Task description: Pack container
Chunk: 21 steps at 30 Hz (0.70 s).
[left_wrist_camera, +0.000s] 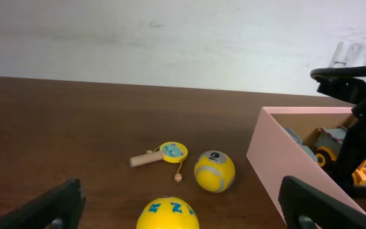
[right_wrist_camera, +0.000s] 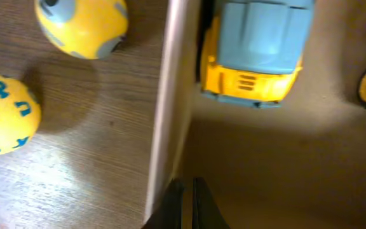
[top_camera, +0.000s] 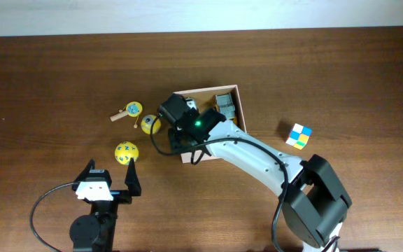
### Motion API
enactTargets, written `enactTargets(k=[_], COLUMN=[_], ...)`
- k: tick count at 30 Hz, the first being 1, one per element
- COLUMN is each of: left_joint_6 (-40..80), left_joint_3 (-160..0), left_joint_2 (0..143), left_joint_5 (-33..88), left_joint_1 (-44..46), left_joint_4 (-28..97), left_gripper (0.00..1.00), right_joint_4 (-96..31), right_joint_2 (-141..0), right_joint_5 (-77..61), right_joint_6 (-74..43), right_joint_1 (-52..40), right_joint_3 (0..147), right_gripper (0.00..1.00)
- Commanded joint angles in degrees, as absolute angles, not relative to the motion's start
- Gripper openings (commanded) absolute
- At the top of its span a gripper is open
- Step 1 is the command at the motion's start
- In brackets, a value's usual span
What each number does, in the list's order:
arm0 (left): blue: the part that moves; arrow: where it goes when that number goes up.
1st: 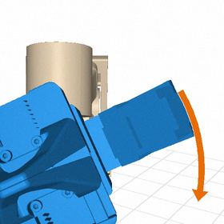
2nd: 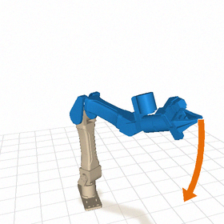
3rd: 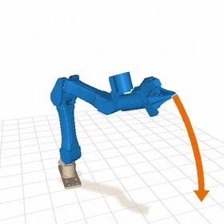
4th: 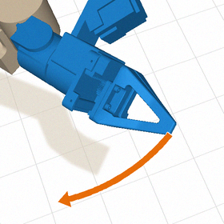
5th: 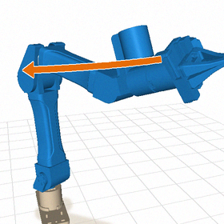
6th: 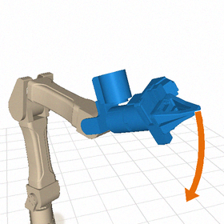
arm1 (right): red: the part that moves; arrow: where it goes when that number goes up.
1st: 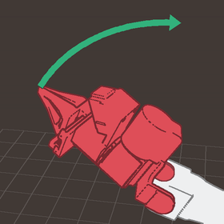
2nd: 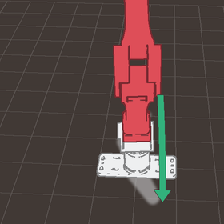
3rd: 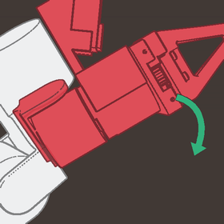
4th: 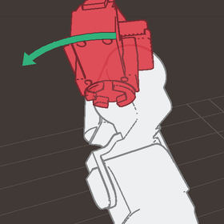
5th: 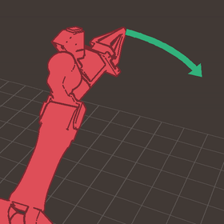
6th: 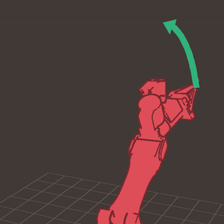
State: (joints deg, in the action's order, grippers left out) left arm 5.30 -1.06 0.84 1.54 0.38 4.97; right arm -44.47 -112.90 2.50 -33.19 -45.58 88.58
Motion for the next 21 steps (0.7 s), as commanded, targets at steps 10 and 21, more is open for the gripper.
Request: enactTargets(k=[10, 21], left_joint_6=[4.21, 4.21], left_joint_3=[-0.78, -0.78], left_joint_2=[0.36, 0.36], left_joint_5=[2.17, 2.20], left_joint_1=[0.10, 0.10], left_joint_4=[5.04, 5.04], left_gripper=[0.99, 0.99], right_joint_4=[-41.01, -37.80], right_joint_2=[-113.62, -113.62], right_joint_5=[2.83, 2.15], right_joint_6=[-44.71, -50.06], right_joint_1=[-46.48, -46.48], right_joint_3=[88.01, 88.01], right_gripper=[0.04, 0.04])
